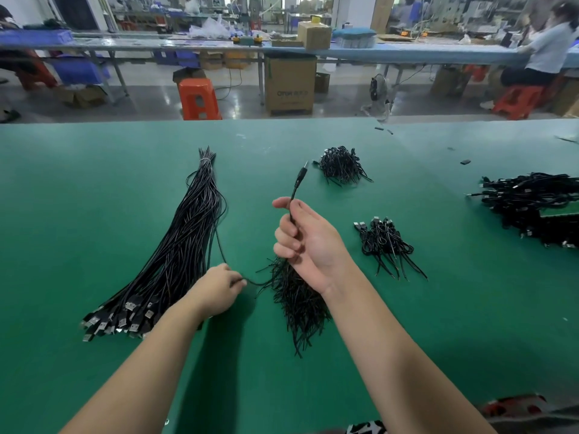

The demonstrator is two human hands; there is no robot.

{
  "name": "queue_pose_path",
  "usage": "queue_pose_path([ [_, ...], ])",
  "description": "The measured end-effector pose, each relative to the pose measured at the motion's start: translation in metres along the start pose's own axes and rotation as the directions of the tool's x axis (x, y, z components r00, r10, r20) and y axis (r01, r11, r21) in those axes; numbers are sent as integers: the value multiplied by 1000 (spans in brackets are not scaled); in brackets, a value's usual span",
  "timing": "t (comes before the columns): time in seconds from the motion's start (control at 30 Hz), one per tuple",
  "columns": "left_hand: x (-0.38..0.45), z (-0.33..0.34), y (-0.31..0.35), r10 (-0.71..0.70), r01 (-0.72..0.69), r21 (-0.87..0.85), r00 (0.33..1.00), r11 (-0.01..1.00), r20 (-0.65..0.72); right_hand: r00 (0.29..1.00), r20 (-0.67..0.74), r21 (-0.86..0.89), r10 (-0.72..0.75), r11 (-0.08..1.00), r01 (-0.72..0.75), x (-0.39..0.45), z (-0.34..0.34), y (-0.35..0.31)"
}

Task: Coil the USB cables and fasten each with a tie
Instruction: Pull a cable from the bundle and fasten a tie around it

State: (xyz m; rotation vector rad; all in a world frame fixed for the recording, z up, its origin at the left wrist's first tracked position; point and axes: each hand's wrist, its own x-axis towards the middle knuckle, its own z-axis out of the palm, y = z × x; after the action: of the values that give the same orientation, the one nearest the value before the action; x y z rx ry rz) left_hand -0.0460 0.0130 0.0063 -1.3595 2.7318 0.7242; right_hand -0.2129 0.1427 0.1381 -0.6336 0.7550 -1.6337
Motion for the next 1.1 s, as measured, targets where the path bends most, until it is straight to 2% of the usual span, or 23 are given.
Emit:
queue_pose_path([
  [0.03,-4,-4,-2,15,-16,28,998,999,57,1000,-25,-5,-10,1000,10,2,-2,-2],
  [0.13,-15,-22,-11,28,-18,-49,975,999,221,995,-100,-87,-20,996,11,5,-6,-2],
  [0.23,-22,-41,-11,19,-60,97,925,993,379,988,-156,-171,-15,985,-12,7,-8,3],
  [0.3,-23,-52,-2,-9,-61,183,933,981,360,990,-140,-204,-2,979,-27,6,-7,7],
  [0.33,-24,-58,5,-6,-52,184,954,982,300,993,-116,-210,17,977,-41,6,-6,9],
  [0.37,-25,-63,14,15,-42,130,980,991,196,995,-87,-222,43,973,-62,4,-4,12],
  [0.4,-26,-69,24,46,-47,6,997,999,66,996,-57,-248,73,965,-85,3,-2,16],
  [0.43,-29,-76,36,68,-77,-196,996,978,-50,994,-34,-287,100,952,-106,1,1,21],
  [0.47,-32,-84,48,84,-125,-446,990,886,-110,992,-17,-325,124,938,-123,-2,4,26],
  [0.5,-36,-93,60,115,-162,-659,987,734,-115,989,-11,-351,144,926,-139,-3,7,31],
  [0.53,-39,-100,69,149,-161,-791,985,591,-88,987,-18,-361,160,920,-156,-5,10,36],
  [0.57,-42,-105,75,179,-145,-844,982,517,-59,985,-34,-357,172,918,-172,-6,13,40],
  [0.67,-45,-103,85,221,-147,-796,975,587,-17,980,-78,-347,181,917,-197,-8,16,48],
  [0.73,-45,-100,87,201,-120,-794,980,596,3,982,-73,-356,175,915,-189,-10,17,48],
  [0.83,-46,-100,84,214,-110,-811,977,574,18,985,-59,-416,161,893,-171,-13,16,44],
  [0.97,-46,-96,77,249,-54,-871,965,488,79,987,-25,-503,160,851,-150,-16,15,41],
  [1.1,-46,-96,71,338,-9,-892,927,451,162,983,-5,-492,183,855,-161,-18,17,40],
])
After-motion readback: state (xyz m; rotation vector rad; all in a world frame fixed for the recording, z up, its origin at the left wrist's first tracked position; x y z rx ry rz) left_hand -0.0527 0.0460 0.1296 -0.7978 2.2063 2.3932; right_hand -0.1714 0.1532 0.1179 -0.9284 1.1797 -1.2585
